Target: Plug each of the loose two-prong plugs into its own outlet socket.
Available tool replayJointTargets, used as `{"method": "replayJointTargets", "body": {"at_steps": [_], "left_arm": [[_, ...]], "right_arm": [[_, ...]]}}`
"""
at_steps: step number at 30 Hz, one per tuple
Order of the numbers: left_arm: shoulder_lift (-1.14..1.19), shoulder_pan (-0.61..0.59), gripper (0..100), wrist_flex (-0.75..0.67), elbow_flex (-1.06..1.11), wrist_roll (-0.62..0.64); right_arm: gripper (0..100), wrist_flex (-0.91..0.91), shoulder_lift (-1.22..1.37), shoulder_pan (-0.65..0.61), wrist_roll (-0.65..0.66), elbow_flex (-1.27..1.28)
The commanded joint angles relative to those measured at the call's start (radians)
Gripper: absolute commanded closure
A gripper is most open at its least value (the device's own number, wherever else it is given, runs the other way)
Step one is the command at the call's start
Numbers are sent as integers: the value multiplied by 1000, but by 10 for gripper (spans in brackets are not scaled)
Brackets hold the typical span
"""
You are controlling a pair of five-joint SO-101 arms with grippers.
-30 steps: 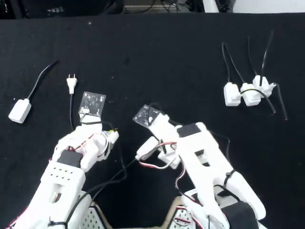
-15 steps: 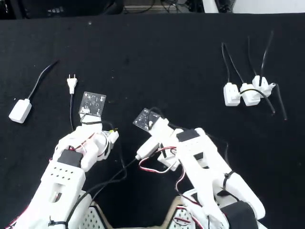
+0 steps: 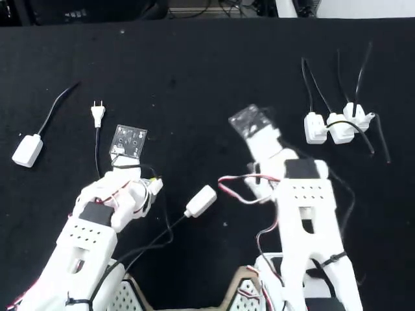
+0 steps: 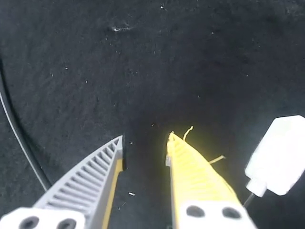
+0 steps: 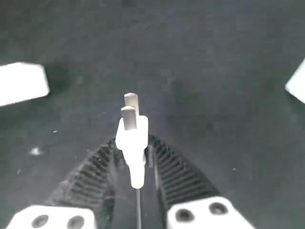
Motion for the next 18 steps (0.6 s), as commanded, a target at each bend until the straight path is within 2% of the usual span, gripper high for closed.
{"method": "replayJointTargets", "body": {"at_steps": [1,7,12,18], "left_arm": [[46,82,844,101,-136,-37],[224,183,844,161,-225,-37],[259,272,844,236,-306,-38],[244,364,844,311,-378,-97]], "right_arm": [[988,-57,-4,41,-157,-65],[988,-235,102,40,-450,-28],[988,-342,196,38,-473,38],[988,-364,259,81,-471,44]]}}
